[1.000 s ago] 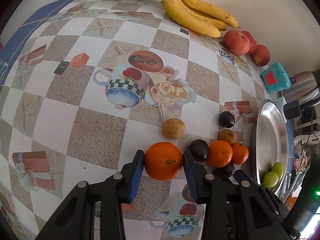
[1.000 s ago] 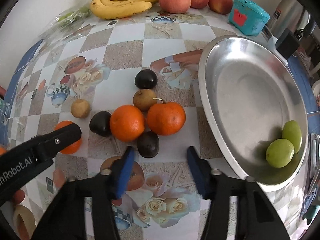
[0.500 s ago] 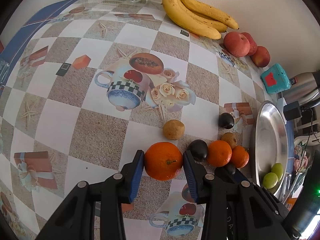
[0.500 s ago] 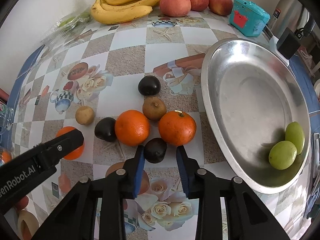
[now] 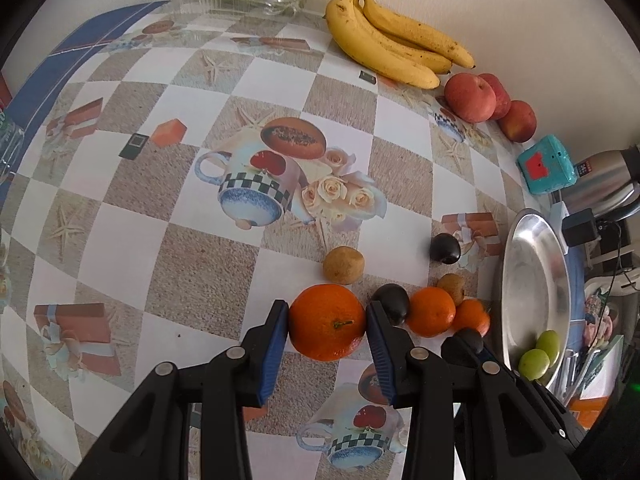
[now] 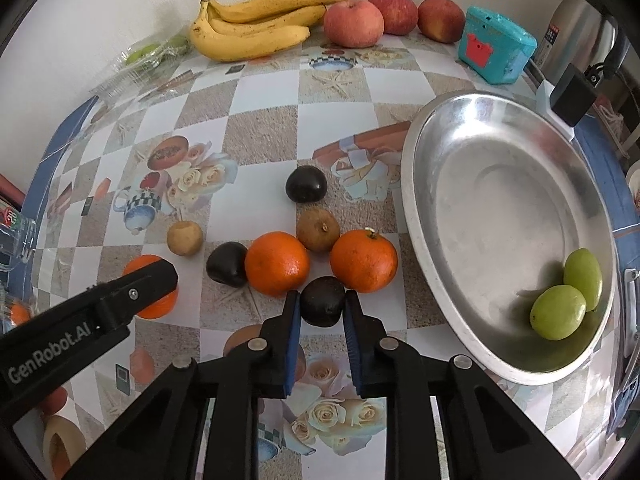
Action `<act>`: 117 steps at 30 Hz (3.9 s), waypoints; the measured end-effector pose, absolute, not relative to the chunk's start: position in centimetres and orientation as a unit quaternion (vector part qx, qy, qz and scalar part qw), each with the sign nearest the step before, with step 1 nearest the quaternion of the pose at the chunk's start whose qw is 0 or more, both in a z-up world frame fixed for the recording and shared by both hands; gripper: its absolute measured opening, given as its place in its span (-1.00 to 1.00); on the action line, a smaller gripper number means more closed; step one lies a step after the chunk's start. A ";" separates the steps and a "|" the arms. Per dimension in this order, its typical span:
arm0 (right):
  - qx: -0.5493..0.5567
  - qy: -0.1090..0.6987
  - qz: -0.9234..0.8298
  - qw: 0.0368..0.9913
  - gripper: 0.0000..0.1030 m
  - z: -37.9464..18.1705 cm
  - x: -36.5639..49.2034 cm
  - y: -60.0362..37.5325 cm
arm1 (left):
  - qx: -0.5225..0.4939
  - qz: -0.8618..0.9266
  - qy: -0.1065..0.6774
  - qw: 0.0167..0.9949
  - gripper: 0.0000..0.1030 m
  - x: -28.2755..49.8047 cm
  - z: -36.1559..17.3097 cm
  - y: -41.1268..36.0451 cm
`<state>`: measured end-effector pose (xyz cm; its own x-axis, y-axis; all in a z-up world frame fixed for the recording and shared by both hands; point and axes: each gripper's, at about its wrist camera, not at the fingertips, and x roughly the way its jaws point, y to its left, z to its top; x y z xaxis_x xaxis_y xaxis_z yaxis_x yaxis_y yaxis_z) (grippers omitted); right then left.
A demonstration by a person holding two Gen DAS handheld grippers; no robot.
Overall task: Organize fruits
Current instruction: 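Carry the dark plum with the right gripper toward the steel plate, then open the right gripper to drop the plum in the plate while the left drops the orange there, then lift both grippers up out of the steel plate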
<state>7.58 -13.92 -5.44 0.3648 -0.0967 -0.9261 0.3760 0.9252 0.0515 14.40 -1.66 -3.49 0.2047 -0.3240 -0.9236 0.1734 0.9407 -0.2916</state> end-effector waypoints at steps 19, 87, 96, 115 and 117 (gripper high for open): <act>0.146 0.510 -0.150 0.834 -0.57 -1.7 6.2 -14.9 | -0.064 -0.164 0.580 0.795 -0.18 13.9 -0.3 -1.8; 0.266 0.447 -0.282 0.806 -0.54 0.8 -0.7 -33.0 | 0.011 -0.278 0.574 0.770 0.54 11.3 -0.7 -17.2; 0.270 0.435 -0.224 0.830 -0.50 1.0 -0.9 -32.6 | 0.013 -0.251 0.593 0.765 0.54 10.9 -1.6 -15.8; 0.160 0.480 -0.274 0.818 0.27 1.0 -0.5 -31.1 | 0.004 -0.227 0.611 0.759 0.54 10.1 -2.2 -13.2; 0.154 0.484 -0.273 0.817 0.27 0.9 -0.3 -30.9 | 0.003 -0.226 0.611 0.759 0.54 10.1 -2.1 -13.1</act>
<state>-0.34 -30.87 0.86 0.3820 -0.2976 -0.8749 0.5956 0.8031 -0.0132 10.13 -13.06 -2.13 0.1514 -0.3396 -0.9283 0.3475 0.8974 -0.2717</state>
